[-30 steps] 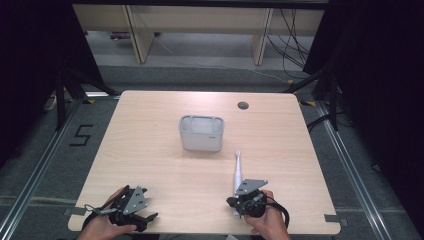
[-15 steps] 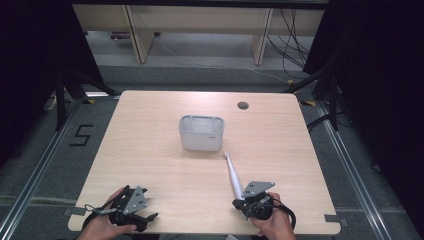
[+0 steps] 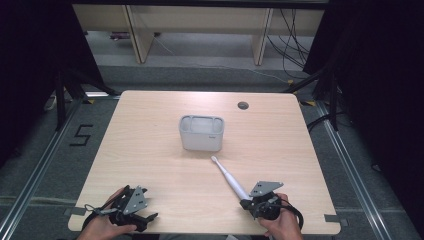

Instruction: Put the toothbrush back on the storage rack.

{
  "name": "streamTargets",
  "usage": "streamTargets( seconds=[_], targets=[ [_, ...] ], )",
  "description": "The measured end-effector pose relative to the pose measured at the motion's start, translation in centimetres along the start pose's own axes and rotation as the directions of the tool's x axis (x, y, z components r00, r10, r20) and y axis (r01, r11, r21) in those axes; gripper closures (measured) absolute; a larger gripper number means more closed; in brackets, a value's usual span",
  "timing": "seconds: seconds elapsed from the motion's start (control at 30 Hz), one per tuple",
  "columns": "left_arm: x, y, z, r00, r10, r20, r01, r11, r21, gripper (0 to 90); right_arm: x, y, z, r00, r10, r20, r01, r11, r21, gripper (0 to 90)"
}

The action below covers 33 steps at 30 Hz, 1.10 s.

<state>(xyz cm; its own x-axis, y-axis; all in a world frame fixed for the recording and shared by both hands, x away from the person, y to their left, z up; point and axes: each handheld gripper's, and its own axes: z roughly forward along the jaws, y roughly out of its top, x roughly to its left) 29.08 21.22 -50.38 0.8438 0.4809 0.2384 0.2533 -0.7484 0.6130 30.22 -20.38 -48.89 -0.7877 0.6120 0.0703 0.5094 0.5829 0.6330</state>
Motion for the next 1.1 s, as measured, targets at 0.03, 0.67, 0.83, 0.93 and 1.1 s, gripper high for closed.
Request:
streamTargets(
  seconds=[0.03, 0.67, 0.83, 0.93, 1.1],
  targets=[
    [0.0, 0.0, 0.0, 1.0, 0.001, 0.0, -0.001, 1.0, 0.0, 16.3, -0.1, -0.1, 0.1, 0.9999, -0.009, 0.008, 0.009, 1.0, -0.009, 87.8],
    [0.0, 0.0, 0.0, 1.0, -0.005, -0.003, 0.005, 1.0, -0.003, 16.4, -1.1, -0.4, -1.1, 0.9999, 0.01, 0.007, -0.01, 1.0, -0.007, 84.2],
    [0.0, 0.0, 0.1, 1.0, -0.006, -0.004, 0.006, 1.0, -0.003, 16.4, -0.7, 0.6, -1.4, 0.9996, -0.013, 0.027, 0.014, 1.0, -0.016, 74.2],
    [0.0, 0.0, 0.1, 1.0, -0.007, -0.005, 0.007, 1.0, -0.004, 16.4, -0.8, 1.3, -1.5, 0.9981, -0.031, 0.053, 0.03, 0.999, 0.015, 65.7],
    [0.0, 0.0, 0.1, 1.0, -0.007, -0.002, 0.007, 1.0, -0.001, 16.4, -0.8, 2.4, -1.3, 0.9939, -0.022, 0.108, 0.012, 0.996, 0.087, 56.0]
  ],
)
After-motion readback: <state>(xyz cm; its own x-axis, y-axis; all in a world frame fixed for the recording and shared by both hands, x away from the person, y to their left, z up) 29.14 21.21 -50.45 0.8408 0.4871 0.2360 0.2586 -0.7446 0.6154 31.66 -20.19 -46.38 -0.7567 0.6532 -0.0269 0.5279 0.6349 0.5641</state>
